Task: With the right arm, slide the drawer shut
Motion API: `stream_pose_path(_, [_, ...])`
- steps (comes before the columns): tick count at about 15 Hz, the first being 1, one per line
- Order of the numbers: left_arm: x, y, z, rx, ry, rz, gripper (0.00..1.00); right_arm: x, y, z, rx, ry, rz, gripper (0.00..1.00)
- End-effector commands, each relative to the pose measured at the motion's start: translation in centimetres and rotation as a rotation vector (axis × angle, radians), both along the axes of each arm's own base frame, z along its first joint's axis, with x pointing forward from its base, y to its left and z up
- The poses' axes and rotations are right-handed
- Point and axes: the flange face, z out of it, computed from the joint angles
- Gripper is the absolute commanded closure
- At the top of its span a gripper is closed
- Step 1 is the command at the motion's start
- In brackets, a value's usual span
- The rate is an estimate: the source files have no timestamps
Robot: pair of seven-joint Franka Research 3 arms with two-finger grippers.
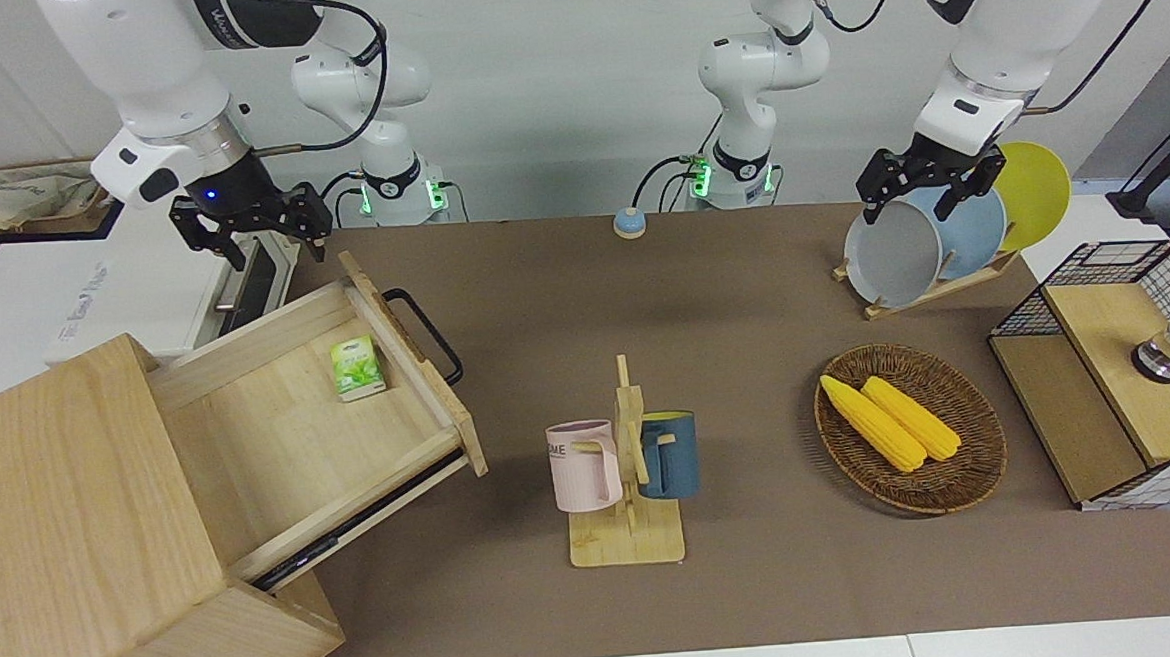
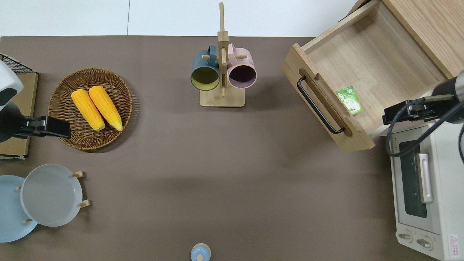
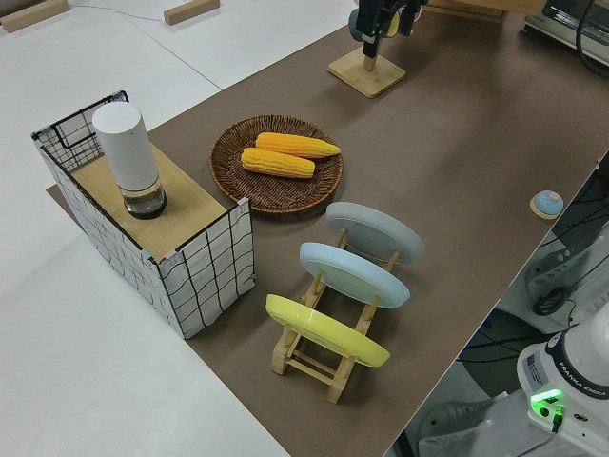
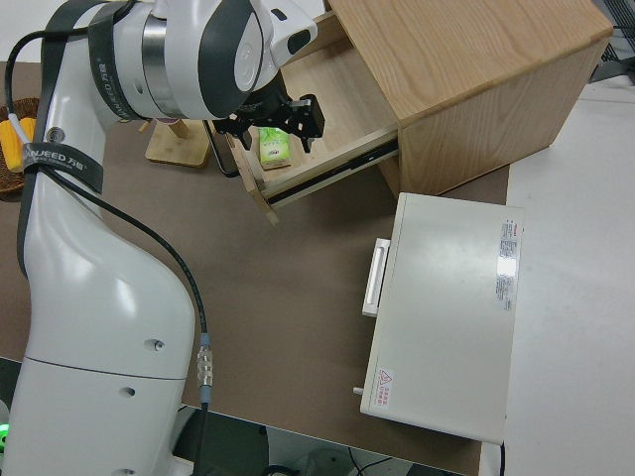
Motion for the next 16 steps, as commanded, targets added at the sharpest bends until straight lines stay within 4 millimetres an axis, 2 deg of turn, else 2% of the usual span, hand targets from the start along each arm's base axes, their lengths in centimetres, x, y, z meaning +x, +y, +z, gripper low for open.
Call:
stream_pose_path(1, [0.17,0.13,0.41,0.016,0.005,-0.010,0.01,0.04,-0.02,0.16,-0.040,-0.009,0.031,0.015])
stream_pose_path(9, [0.17,0.13,0.41,0.016,0.005,-0.010,0.01,0.03,-0.10,0.15,-0.041,-0.007,0.031,0.017])
stream_pose_path(11, [0.17,0.13,0.41,0.016,0.005,-0.010,0.01,0.03,-0.36,0.15,-0.039,-0.007,0.027,0.050])
stream_pose_path(13, [0.17,0.13,0.41,0.016,0.005,-0.010,0.01,0.03,-0.36,0.15,-0.039,-0.007,0.028,0.284])
stream_pose_path(16, [0.16,0.13,0.34,0.016,0.006,-0.010,0.01,0.00,-0.27,0.13,-0.039,-0.004,0.032,0.748])
